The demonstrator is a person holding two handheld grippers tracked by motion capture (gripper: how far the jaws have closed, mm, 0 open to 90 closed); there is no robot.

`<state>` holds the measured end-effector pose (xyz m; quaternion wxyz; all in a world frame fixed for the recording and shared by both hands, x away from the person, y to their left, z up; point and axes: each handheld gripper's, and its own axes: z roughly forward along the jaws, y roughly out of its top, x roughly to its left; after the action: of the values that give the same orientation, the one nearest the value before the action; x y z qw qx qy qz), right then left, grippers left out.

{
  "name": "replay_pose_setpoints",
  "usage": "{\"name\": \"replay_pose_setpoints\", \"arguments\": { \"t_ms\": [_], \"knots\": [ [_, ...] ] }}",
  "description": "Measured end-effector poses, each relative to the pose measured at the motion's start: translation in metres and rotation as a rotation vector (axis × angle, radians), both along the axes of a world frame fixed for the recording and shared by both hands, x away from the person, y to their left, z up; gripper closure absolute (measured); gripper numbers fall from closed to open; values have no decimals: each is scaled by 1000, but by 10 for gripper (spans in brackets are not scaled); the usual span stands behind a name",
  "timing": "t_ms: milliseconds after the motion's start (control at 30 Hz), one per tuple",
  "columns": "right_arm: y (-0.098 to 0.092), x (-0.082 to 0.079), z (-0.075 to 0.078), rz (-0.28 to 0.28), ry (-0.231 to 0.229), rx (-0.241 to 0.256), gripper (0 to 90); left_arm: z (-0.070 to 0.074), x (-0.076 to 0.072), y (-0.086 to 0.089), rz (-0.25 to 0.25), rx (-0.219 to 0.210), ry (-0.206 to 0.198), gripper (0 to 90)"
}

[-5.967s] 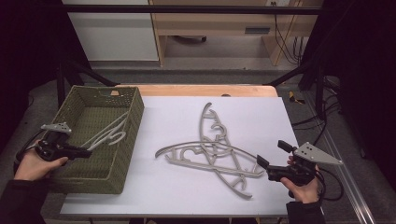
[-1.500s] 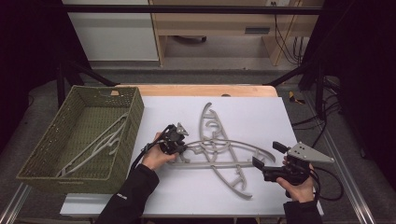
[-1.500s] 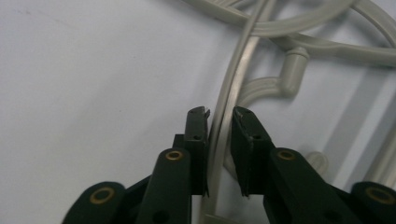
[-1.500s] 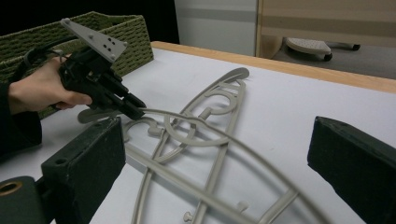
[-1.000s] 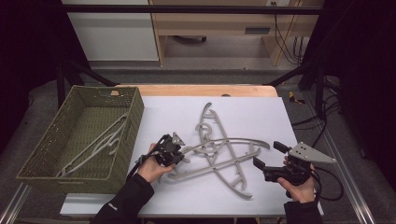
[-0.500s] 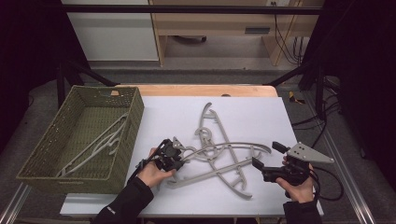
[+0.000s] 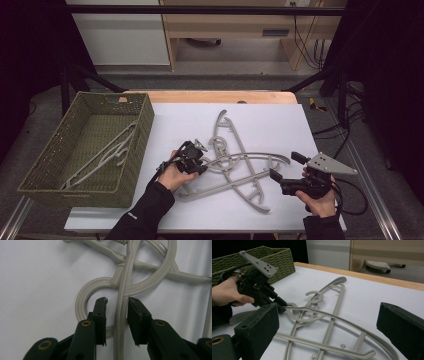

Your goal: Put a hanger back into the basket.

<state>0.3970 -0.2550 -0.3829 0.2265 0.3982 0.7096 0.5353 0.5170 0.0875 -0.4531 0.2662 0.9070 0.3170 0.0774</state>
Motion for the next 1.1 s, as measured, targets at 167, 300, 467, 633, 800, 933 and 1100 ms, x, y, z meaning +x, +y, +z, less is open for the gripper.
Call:
{"name": "replay_pose_setpoints", "arguments": {
  "t_ms": [167,300,467,633,800,933,1100],
  "knots": [
    [0,0,0,2,-1,-3,44,-1,1,-5,-12,6,4,778],
    [0,0,0,2,-2,-1,44,1,-1,-6,-43,32,-8,797],
    [-1,0,0,-1,-2,-1,44,6,-7,-6,-35,-16,-26,814],
    [-2,0,1,1,-4,1,44,18,-17,-3,-31,-16,-84,815],
    [-3,-2,2,-3,-5,7,44,31,-29,6,-19,-45,-122,815],
    [-4,-2,2,-8,-8,4,44,45,-37,19,5,-69,-151,816],
    [-4,-1,1,-9,-5,2,44,59,-47,36,28,-94,-183,815]
  ]
}}
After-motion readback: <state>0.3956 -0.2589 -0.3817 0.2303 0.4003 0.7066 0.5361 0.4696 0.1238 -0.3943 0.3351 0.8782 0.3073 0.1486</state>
